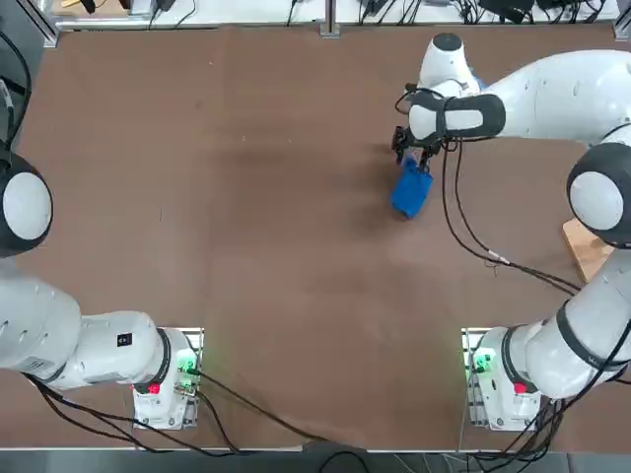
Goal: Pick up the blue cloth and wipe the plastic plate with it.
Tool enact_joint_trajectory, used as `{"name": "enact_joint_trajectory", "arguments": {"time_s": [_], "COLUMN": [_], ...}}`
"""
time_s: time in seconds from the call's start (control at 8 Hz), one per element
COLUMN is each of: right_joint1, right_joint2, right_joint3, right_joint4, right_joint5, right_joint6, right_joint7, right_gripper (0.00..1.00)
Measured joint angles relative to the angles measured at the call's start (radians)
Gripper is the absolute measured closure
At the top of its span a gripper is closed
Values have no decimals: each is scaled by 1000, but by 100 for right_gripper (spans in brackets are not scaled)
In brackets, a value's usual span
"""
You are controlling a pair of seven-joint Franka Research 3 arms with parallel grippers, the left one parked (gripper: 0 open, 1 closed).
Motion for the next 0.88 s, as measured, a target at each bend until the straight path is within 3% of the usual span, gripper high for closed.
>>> {"name": "enact_joint_trajectory", "arguments": {"time_s": [0.38,0.88], "right_joint1": [-123,-316], "right_joint2": [0,31], "right_joint3": [-5,-6], "right_joint4": [123,292], "right_joint5": [-107,-156], "right_joint6": [-1,-77], "right_joint7": [-28,-326], "right_gripper": [0,0]}}
